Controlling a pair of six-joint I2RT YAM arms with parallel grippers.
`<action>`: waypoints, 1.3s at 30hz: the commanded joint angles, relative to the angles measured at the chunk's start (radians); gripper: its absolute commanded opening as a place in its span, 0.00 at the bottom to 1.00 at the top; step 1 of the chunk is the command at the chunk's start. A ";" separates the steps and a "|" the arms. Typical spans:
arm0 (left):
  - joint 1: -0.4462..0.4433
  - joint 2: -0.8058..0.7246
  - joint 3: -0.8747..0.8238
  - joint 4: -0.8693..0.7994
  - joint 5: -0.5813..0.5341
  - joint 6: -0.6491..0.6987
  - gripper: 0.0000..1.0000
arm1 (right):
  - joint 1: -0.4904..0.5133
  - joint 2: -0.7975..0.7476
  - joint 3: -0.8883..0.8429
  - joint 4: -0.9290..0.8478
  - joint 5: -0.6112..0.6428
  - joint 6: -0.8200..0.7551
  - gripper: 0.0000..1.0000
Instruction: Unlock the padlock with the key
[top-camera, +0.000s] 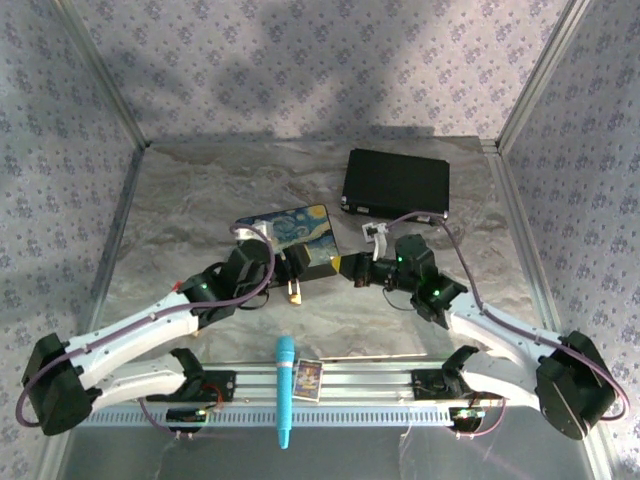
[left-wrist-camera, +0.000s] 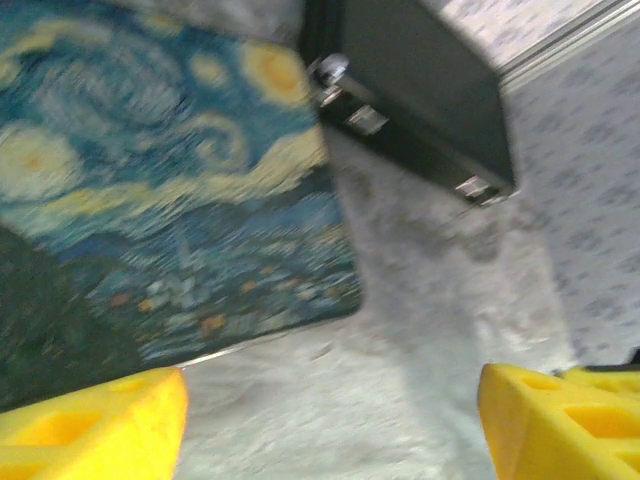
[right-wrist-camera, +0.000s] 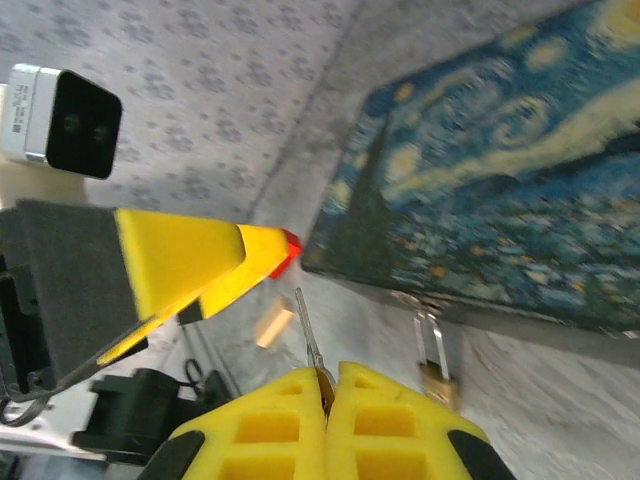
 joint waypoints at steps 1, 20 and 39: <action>-0.014 0.041 -0.014 -0.127 -0.014 0.064 0.67 | 0.008 0.027 0.005 -0.076 0.049 -0.057 0.00; -0.041 0.220 -0.250 0.317 -0.067 0.090 0.57 | 0.042 0.164 0.008 -0.048 0.046 -0.065 0.00; -0.061 0.393 -0.226 0.404 -0.044 0.052 0.38 | 0.042 0.179 -0.013 -0.047 0.060 -0.062 0.00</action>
